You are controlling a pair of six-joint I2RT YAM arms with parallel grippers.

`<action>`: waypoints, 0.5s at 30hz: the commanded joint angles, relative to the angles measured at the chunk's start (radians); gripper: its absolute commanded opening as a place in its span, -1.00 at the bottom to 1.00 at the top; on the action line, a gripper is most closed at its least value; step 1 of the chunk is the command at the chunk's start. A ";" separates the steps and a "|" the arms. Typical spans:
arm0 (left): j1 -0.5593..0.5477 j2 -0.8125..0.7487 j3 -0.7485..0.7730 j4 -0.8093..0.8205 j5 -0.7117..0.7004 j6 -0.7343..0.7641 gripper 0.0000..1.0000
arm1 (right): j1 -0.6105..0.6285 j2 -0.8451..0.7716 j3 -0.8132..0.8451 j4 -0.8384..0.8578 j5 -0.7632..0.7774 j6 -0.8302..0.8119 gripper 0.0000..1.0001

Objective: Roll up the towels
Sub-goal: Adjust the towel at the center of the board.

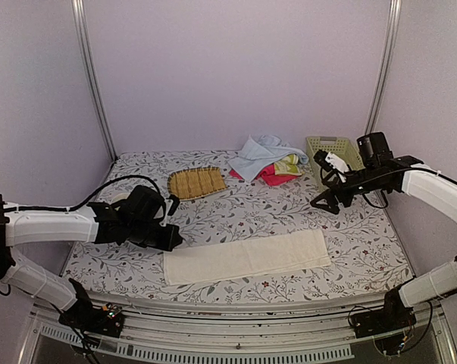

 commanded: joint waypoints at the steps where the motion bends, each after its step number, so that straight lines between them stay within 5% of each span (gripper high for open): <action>1: 0.005 0.015 0.020 0.043 0.050 -0.008 -1.00 | 0.004 -0.080 -0.051 0.099 0.045 -0.097 0.98; 5: 0.005 0.072 0.035 0.043 0.082 -0.010 -0.98 | -0.020 -0.027 -0.066 -0.008 -0.073 -0.123 0.93; 12: -0.022 0.125 0.071 0.022 0.078 -0.019 -0.65 | -0.018 -0.036 -0.178 -0.190 0.017 -0.434 0.03; 15: -0.034 0.119 0.062 0.020 0.063 -0.036 -0.59 | -0.008 -0.083 -0.267 -0.142 0.093 -0.496 -0.11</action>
